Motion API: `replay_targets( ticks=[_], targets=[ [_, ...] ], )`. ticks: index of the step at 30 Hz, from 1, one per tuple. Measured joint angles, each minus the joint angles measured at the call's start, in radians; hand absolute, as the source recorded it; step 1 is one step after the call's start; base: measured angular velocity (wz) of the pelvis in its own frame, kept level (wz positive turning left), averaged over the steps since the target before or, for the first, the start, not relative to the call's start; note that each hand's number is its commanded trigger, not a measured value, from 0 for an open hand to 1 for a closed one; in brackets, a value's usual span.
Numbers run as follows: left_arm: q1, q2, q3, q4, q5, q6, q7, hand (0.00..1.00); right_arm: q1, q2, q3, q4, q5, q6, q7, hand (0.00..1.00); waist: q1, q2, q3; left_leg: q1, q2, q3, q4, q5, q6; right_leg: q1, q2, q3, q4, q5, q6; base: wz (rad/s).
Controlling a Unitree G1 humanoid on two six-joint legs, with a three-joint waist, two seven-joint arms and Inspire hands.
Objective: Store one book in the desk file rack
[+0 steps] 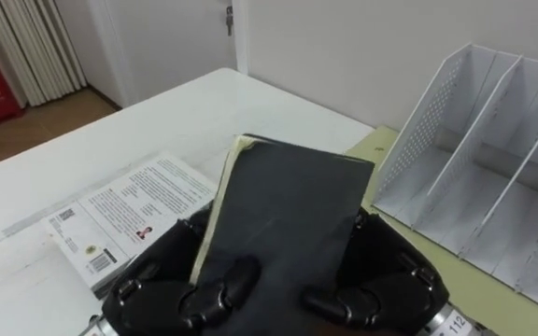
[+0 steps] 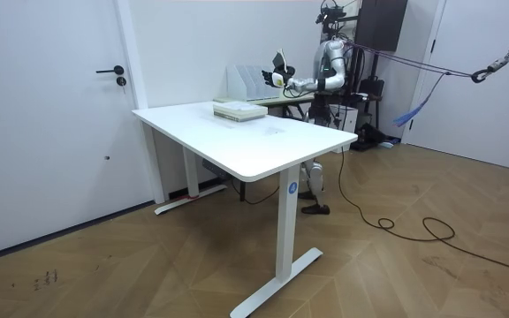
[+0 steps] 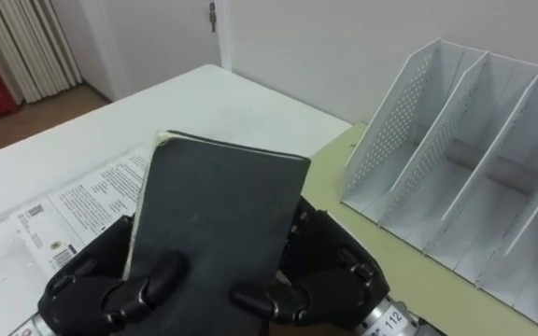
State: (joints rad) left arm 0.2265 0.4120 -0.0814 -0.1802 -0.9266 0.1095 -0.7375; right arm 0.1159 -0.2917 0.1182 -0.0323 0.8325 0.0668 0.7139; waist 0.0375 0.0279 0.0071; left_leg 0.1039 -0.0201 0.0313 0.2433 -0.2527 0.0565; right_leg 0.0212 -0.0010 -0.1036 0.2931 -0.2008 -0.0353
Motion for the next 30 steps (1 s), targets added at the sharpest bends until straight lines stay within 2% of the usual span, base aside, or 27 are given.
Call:
replay_targets(
  ticks=[1,2,3,9,14,30],
  targets=[
    [0.0,0.005,0.0,0.006,0.0,0.0,-0.005,1.0,0.001,-0.005,0.0,-0.002,0.0,0.0,0.001,0.3,0.001,0.0,-0.0003,0.0,0.001,0.001,0.0,0.0,0.0,0.0,0.001,0.003,0.0,0.0,0.0,-0.09],
    [0.0,0.013,0.0,0.021,0.0,0.0,-0.011,1.0,0.001,-0.014,0.0,-0.003,0.0,0.0,0.004,0.84,0.005,0.002,-0.001,0.001,0.002,0.008,0.0,0.0,0.0,0.0,0.003,0.009,0.001,0.0,0.0,-0.15],
    [0.0,0.021,0.0,0.034,0.0,0.0,-0.013,1.0,0.001,-0.019,0.0,-0.003,0.0,0.0,0.007,1.0,0.01,0.003,-0.0017,0.0,0.004,0.014,0.0,-0.001,-0.001,0.002,0.006,0.015,0.0,0.001,0.0,-0.15],
    [0.0,0.045,0.001,0.067,0.047,0.0,-0.018,1.0,0.002,-0.019,0.0,-0.003,0.0,0.0,0.014,1.0,0.016,0.014,-0.0007,-0.004,0.006,0.019,-0.007,-0.002,-0.002,-0.001,0.007,0.017,-0.001,0.001,-0.001,-0.02],
    [0.0,0.047,0.002,0.067,0.057,0.0,-0.035,1.0,0.002,-0.025,-0.001,-0.003,0.0,0.0,0.022,1.0,0.019,0.021,0.001,-0.005,0.006,0.019,-0.008,-0.002,-0.002,-0.001,0.007,0.016,0.0,0.001,-0.001,0.0],
    [-0.001,0.051,0.013,0.081,0.068,0.0,-0.081,1.0,0.002,-0.034,0.01,-0.013,-0.003,0.009,0.077,1.0,0.023,0.021,0.0006,-0.006,0.006,0.022,-0.007,-0.002,-0.002,-0.011,0.005,0.01,0.0,0.001,-0.001,0.0]
  ],
)
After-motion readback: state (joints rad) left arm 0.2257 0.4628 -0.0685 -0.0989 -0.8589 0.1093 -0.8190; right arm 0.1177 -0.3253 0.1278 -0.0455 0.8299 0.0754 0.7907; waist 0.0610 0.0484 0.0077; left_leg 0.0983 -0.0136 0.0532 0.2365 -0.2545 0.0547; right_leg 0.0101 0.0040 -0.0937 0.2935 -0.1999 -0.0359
